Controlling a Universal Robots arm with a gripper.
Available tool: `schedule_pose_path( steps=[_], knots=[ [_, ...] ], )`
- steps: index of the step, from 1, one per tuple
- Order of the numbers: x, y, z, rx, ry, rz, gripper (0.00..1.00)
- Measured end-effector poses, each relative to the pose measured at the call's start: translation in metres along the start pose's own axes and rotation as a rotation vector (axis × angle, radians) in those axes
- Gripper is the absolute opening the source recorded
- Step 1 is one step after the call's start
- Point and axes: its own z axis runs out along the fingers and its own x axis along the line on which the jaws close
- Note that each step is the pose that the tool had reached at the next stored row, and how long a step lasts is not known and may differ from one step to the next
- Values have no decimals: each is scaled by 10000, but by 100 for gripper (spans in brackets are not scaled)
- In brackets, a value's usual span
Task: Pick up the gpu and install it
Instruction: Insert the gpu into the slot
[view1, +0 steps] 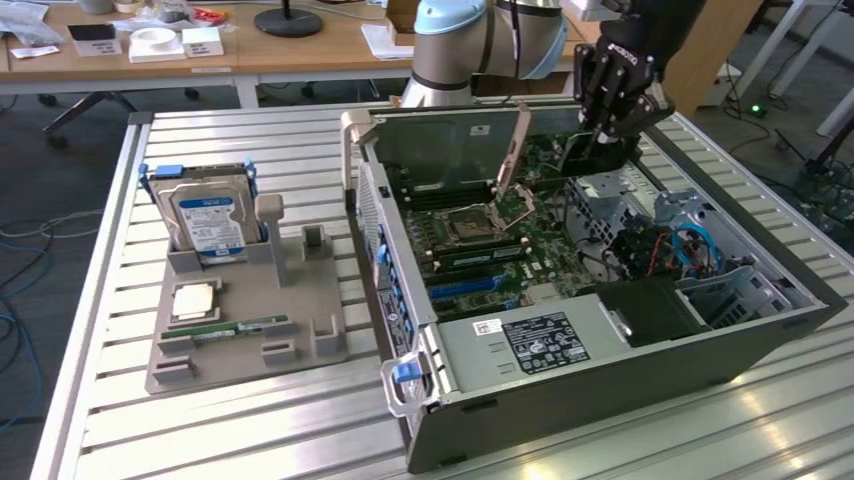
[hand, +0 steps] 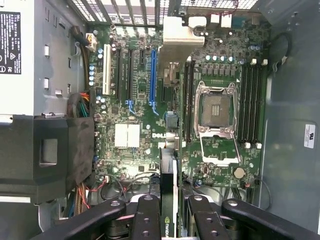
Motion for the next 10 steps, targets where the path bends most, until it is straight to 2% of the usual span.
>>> schedule_pose_path(
  steps=[1,2,10],
  knots=[
    [0,2,1,-1,13,0,26],
    [1,20,38,-2,83,0,26],
    [1,57,121,-1,105,-1,26]
  ],
)
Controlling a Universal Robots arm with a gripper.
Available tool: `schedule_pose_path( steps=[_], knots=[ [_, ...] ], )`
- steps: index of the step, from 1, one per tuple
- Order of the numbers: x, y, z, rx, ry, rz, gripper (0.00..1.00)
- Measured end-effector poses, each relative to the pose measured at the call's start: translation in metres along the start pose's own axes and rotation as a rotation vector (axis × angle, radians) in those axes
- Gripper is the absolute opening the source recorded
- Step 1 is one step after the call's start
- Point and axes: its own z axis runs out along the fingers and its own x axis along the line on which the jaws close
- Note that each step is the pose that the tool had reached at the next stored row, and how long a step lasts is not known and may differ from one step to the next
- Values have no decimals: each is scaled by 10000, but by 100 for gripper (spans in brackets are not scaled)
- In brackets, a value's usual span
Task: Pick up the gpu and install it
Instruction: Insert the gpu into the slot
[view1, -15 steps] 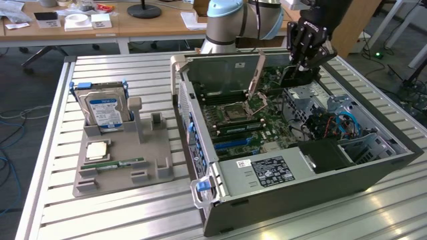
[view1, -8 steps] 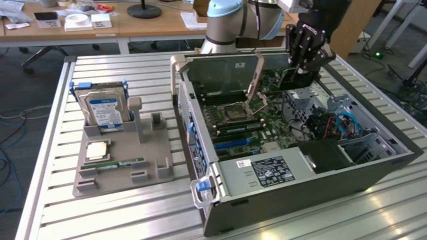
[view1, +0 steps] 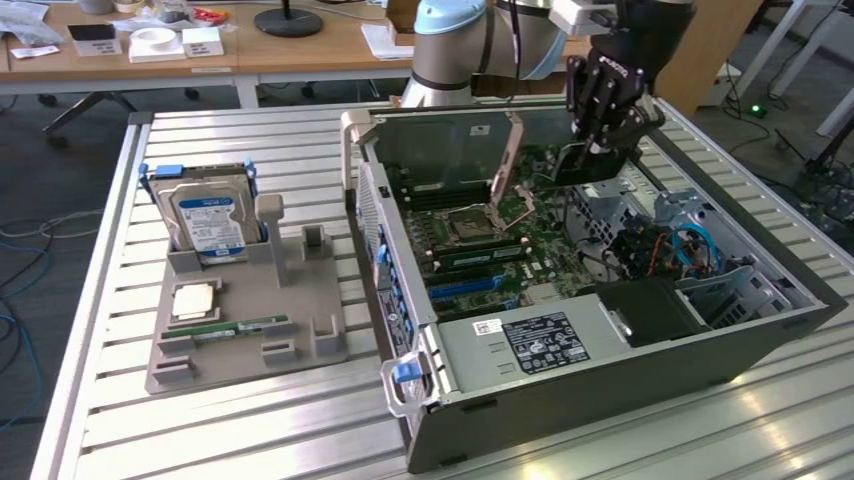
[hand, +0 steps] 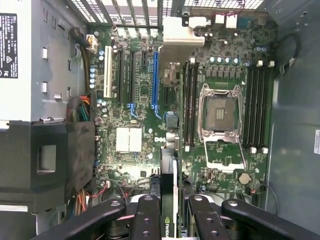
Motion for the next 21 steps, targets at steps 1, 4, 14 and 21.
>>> schedule_pose_path(
  steps=[1,4,14,21],
  knots=[
    [0,3,6,1,0,0,26],
    [0,21,35,8,2,0,26],
    [-2,86,134,45,5,0,26],
    [-3,129,205,75,4,0,26]
  ],
)
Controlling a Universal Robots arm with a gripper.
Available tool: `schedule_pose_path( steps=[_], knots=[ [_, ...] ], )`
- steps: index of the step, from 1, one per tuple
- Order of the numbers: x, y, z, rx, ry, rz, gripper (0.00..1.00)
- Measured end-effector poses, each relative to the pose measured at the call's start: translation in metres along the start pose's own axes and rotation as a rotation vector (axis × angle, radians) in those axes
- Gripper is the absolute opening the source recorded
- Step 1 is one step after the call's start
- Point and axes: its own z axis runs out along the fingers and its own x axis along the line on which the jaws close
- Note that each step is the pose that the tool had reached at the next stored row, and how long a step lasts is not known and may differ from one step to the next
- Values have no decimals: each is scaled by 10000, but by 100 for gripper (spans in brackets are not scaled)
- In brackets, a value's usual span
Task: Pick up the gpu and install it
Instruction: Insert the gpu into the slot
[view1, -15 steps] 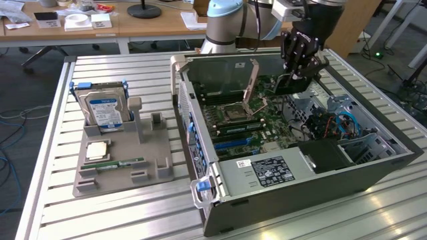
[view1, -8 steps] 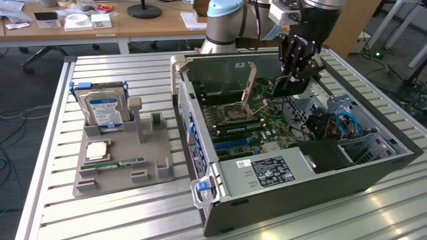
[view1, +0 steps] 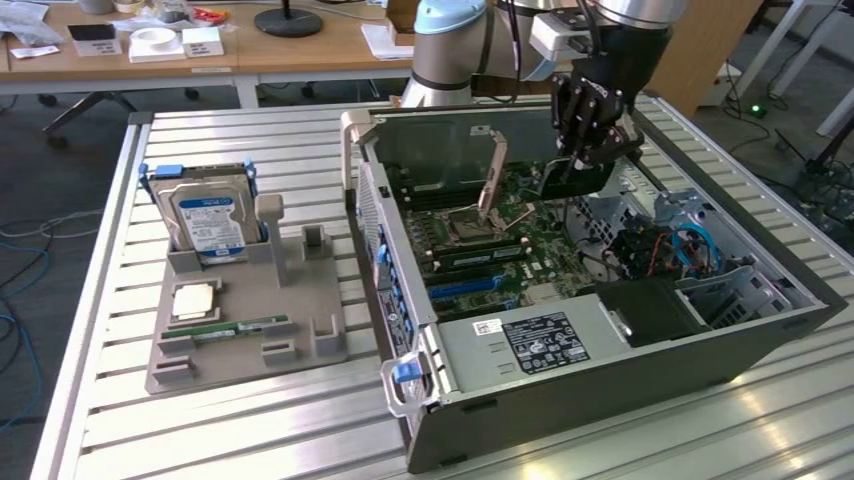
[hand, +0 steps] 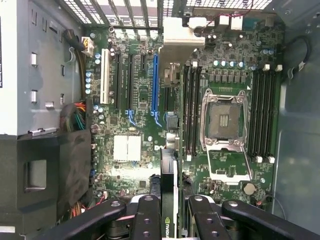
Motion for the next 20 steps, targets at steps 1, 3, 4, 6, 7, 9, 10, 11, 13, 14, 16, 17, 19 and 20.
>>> schedule_pose_path(
  steps=[1,3,4,6,7,9,10,11,13,14,16,17,19,20],
  knots=[
    [0,2,3,3,1,0,26],
    [0,2,4,3,4,-2,26],
    [0,3,5,3,2,-1,26],
    [0,3,6,4,0,0,26],
    [0,3,6,4,1,0,26],
    [0,3,6,4,1,0,26],
    [0,3,6,4,1,0,26],
    [0,3,6,4,0,0,26],
    [0,3,6,4,1,0,26],
    [0,3,6,4,1,1,26],
    [0,3,6,4,1,0,26],
    [0,3,6,4,1,0,26],
    [0,3,6,4,1,0,26],
    [0,3,6,4,1,0,26]
  ],
)
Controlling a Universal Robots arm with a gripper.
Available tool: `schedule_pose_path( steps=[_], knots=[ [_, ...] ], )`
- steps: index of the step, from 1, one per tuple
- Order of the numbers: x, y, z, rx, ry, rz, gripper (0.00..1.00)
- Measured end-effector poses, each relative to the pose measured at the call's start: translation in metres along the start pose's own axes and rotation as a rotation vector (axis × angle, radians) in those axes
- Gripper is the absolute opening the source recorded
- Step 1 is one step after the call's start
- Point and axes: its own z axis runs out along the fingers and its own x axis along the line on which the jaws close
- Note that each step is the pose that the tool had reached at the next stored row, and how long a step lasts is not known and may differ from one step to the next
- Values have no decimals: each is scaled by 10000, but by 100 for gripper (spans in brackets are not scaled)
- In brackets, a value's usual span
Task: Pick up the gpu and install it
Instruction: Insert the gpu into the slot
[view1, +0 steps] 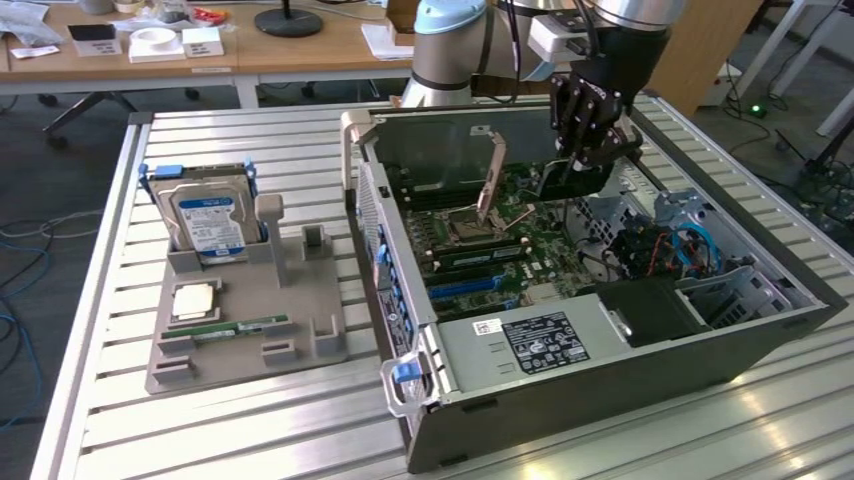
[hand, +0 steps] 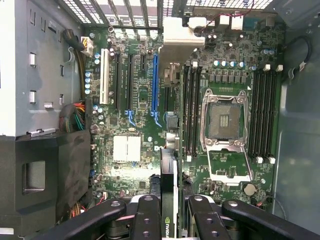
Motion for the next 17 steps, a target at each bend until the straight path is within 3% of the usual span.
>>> schedule_pose_path(
  steps=[9,17],
  knots=[
    [3,105,4,1,-2,0,26],
    [115,120,6,0,0,2,26]
  ],
)
